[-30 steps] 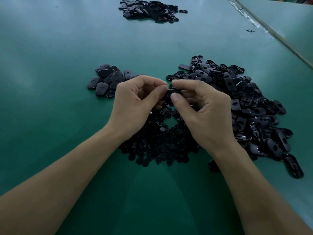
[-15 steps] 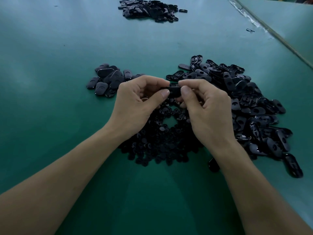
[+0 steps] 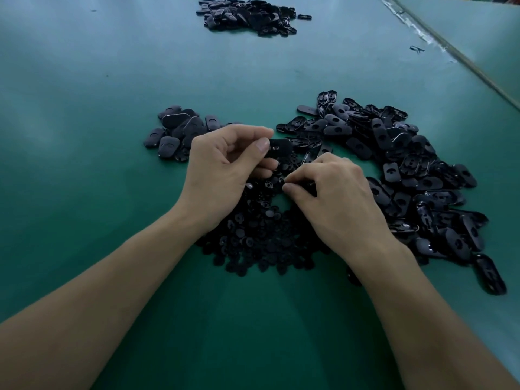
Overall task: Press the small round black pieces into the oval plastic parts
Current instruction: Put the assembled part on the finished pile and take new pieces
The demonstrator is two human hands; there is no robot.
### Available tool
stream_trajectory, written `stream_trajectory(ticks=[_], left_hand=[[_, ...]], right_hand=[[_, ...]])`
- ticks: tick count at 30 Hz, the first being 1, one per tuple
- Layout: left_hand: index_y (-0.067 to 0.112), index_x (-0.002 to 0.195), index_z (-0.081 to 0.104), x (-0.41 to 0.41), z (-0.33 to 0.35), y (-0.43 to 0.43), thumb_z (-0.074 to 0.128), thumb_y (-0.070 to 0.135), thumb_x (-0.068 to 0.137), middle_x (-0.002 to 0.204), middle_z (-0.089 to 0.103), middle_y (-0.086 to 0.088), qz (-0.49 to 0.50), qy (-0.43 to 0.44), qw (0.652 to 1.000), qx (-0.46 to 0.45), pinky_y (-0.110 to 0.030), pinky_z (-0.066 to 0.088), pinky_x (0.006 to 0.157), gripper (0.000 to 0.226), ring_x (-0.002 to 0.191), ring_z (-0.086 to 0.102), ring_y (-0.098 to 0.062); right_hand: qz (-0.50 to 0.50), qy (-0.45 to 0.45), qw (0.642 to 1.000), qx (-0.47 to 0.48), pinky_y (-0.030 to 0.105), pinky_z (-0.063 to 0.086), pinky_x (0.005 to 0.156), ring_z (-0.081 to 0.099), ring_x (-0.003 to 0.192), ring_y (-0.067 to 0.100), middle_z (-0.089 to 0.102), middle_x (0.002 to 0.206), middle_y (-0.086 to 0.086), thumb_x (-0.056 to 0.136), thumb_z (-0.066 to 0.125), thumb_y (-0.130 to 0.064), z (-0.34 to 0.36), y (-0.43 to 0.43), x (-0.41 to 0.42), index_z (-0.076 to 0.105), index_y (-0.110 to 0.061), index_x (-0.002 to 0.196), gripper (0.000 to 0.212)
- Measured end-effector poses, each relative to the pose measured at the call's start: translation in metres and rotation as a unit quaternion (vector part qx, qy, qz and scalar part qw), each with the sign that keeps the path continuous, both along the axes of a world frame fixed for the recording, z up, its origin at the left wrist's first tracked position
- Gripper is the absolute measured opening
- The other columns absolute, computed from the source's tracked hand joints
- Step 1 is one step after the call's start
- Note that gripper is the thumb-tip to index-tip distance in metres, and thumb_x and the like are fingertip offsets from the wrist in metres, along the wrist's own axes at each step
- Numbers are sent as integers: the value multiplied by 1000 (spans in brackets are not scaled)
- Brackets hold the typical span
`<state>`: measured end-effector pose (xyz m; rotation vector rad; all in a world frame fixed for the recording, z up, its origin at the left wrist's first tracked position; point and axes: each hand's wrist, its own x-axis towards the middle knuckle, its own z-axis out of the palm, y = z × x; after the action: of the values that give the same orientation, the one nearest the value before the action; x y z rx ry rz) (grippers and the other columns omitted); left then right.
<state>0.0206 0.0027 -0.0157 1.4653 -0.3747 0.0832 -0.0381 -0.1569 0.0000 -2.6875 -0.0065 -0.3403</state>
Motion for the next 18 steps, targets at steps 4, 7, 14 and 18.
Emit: stream_trajectory(ticks=[4, 7, 14, 18], left_hand=[[16, 100, 71, 0, 0, 1, 61, -3, 97, 78, 74, 4, -1, 5, 1000, 0, -23, 58, 69, 22, 74, 74, -16], [16, 101, 71, 0, -1, 0, 63, -6, 94, 79, 74, 3, -4, 7, 1000, 1, -23, 58, 70, 24, 75, 74, -16], [15, 103, 70, 0, -1, 2, 68, -5, 90, 81, 76, 1, -4, 13, 1000, 1, -24, 59, 72, 24, 77, 75, -16], [17, 93, 72, 0, -1, 2, 72, -5, 86, 77, 77, -1, -15, 7, 1000, 15, -21, 58, 69, 23, 74, 75, -16]], right_hand=[[-6, -8, 999, 32, 38, 52, 87, 59, 95, 17, 65, 97, -4, 92, 70, -37, 2, 0, -1, 78, -26, 102, 17], [-7, -24, 999, 46, 37, 51, 85, 59, 95, 16, 67, 96, -5, 91, 71, -35, 2, 0, -1, 78, -24, 98, 15], [19, -111, 984, 135, 34, 52, 69, 60, 76, 8, 64, 83, -10, 95, 67, -32, 5, 4, 1, 70, -19, 93, 14], [21, -123, 975, 182, 27, 48, 60, 63, 66, 9, 66, 70, -9, 98, 64, -26, 6, 6, 1, 66, -15, 93, 12]])
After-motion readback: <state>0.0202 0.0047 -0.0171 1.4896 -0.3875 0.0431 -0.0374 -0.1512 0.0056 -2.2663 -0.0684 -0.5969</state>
